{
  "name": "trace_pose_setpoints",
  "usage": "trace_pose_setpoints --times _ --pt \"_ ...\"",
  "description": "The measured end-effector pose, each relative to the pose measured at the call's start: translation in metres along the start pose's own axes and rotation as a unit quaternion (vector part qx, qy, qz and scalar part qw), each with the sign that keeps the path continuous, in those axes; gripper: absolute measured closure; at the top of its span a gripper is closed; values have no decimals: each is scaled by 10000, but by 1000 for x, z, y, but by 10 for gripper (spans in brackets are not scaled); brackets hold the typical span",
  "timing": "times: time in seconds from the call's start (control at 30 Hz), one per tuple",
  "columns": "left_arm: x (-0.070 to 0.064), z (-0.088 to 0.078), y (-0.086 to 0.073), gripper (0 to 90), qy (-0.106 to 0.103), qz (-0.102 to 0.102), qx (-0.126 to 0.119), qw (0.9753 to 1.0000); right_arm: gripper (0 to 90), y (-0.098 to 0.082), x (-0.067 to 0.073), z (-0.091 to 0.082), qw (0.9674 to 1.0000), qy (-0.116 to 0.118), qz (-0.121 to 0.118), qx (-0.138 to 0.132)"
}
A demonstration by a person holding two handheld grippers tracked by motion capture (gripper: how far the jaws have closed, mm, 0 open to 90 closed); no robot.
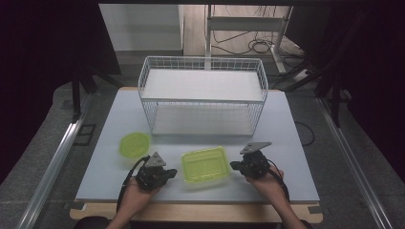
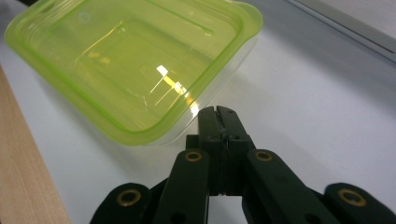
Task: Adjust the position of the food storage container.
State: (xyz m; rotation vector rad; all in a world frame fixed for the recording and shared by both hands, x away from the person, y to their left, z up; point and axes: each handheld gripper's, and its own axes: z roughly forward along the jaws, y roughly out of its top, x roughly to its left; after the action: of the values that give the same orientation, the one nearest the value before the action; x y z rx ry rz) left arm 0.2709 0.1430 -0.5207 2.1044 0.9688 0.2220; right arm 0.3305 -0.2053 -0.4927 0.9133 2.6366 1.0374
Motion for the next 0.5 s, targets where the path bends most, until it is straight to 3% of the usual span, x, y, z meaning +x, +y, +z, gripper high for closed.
trace_pose_setpoints --times 0.1,0.2,0.37,0.5 --pt "2 -3 -1 887 37 37 17 10000 880 0 2 -1 10000 -34 -51 5" --pt "5 -12 -5 846 125 -41 -99 9999 825 -3 -1 -9 9997 -221 -34 -128" --pt "4 -21 -10 679 188 9 -147 9997 635 -10 -5 -21 9985 -306 184 -413" --pt "-3 -30 -15 494 353 173 -163 9991 478 -13 -3 -28 9968 -322 307 -668"
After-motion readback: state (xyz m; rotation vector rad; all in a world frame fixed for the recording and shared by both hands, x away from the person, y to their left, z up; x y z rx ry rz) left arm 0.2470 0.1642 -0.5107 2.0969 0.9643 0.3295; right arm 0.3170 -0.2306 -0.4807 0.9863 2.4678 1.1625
